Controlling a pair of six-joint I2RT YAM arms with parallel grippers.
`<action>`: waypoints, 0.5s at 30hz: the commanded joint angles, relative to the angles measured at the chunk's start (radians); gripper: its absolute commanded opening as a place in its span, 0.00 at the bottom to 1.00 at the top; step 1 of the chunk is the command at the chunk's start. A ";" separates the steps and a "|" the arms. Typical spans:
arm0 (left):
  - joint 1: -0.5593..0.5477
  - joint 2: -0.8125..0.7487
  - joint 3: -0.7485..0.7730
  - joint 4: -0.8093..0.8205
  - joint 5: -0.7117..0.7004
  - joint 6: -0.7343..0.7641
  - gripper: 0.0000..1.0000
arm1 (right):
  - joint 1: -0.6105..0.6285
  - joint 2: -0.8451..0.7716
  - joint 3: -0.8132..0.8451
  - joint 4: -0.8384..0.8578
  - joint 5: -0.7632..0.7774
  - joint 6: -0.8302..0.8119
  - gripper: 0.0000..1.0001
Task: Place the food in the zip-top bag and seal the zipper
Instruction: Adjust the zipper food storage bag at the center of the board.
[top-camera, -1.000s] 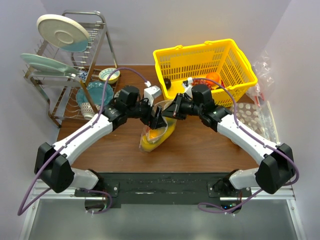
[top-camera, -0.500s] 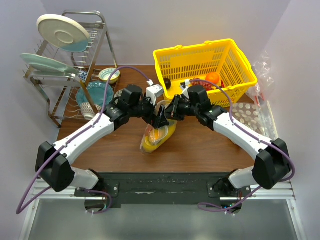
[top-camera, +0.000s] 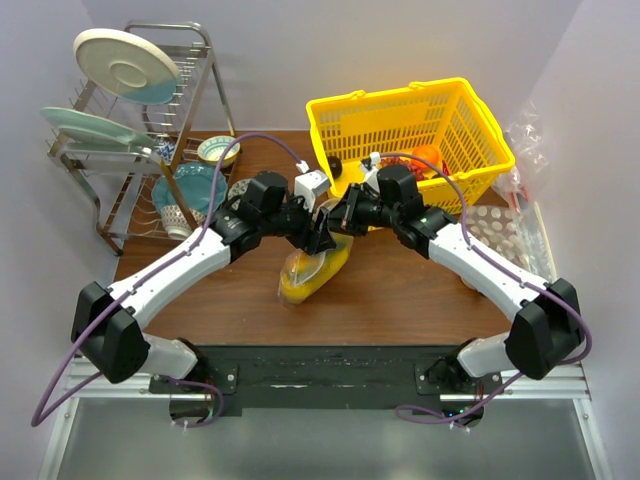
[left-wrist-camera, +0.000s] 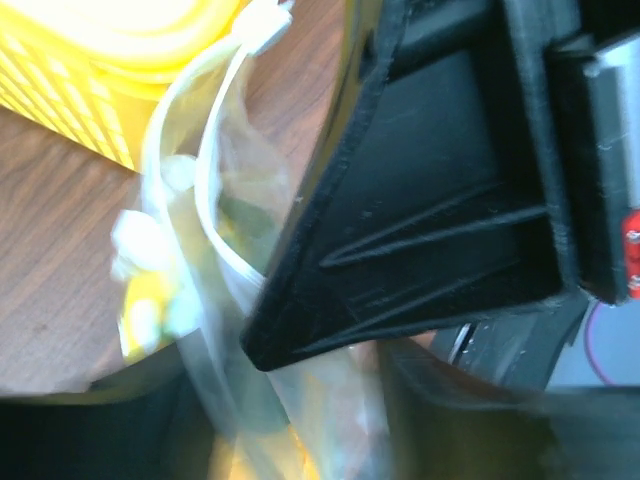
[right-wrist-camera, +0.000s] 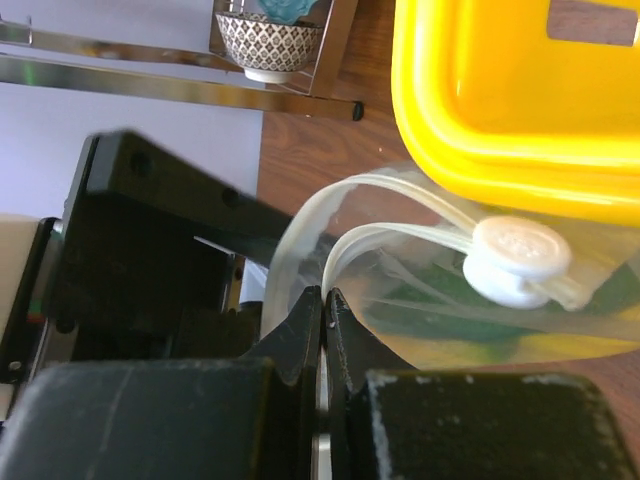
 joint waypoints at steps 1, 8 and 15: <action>-0.006 0.008 0.035 0.027 -0.024 -0.006 0.38 | 0.006 -0.053 0.038 0.022 -0.024 0.018 0.07; -0.006 -0.026 0.025 -0.018 -0.054 0.014 0.00 | 0.004 -0.116 0.019 -0.008 0.062 -0.032 0.37; -0.006 -0.081 0.007 -0.061 0.017 0.047 0.00 | -0.005 -0.234 -0.022 -0.032 0.244 -0.133 0.49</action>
